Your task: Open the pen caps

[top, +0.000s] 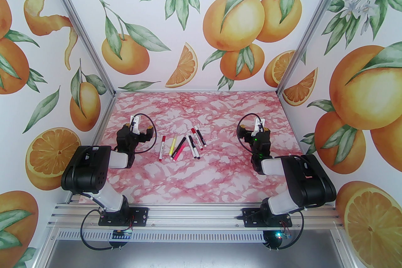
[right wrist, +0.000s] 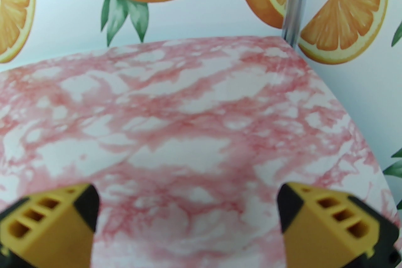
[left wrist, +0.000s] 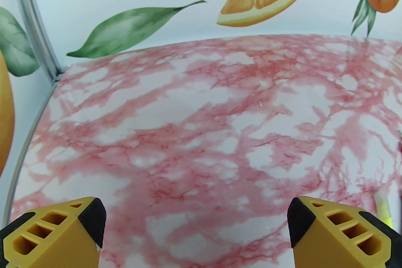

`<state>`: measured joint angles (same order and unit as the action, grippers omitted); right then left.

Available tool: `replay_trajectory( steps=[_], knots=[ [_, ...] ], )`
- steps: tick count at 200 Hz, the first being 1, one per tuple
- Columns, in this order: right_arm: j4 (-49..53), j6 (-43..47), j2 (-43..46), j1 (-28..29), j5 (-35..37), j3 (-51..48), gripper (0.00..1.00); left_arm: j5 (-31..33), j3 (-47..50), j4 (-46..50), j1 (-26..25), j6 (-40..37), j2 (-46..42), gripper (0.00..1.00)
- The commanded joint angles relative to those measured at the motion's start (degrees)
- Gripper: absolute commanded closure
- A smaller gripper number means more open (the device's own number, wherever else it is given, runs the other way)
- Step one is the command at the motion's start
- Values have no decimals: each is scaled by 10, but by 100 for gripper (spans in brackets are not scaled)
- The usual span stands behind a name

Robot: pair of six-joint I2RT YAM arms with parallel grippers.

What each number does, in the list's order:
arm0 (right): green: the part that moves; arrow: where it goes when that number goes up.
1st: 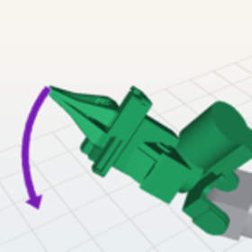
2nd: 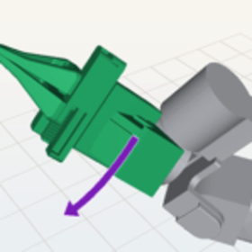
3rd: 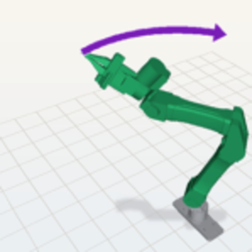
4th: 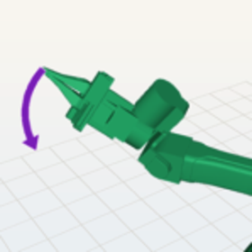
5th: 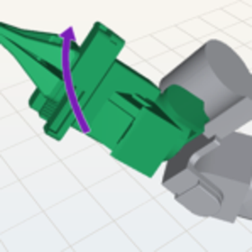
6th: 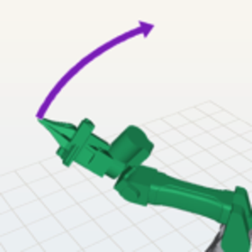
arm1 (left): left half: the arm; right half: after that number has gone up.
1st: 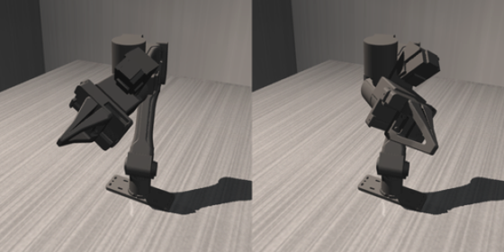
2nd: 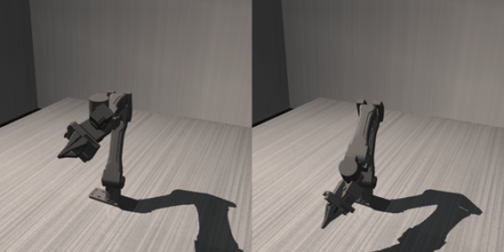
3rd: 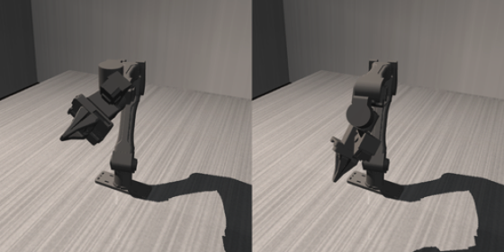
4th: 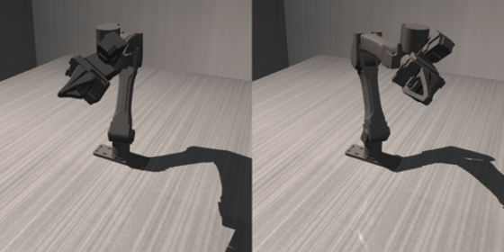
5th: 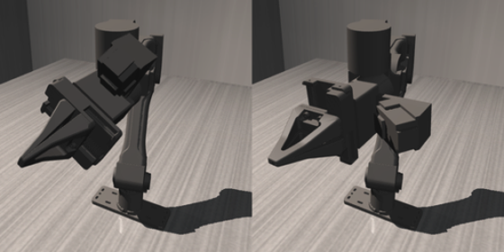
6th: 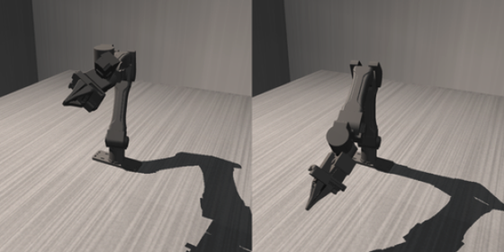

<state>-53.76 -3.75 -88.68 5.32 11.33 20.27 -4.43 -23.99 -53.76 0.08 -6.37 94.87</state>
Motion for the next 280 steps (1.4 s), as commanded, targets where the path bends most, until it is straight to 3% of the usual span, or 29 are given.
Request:
replay_trajectory(
  steps=[1,213,280],
  knots=[
    [1,6,-3,3,-12,12,0,2,-9,-1,-2,-7,-7,0],
    [-67,-11,-2,-12,-26,-24,0,4,24,-57,-1,-5,-13,0],
    [-26,-3,15,-11,-42,-10,0,28,12,13,-2,1,-69,0]
  ],
)
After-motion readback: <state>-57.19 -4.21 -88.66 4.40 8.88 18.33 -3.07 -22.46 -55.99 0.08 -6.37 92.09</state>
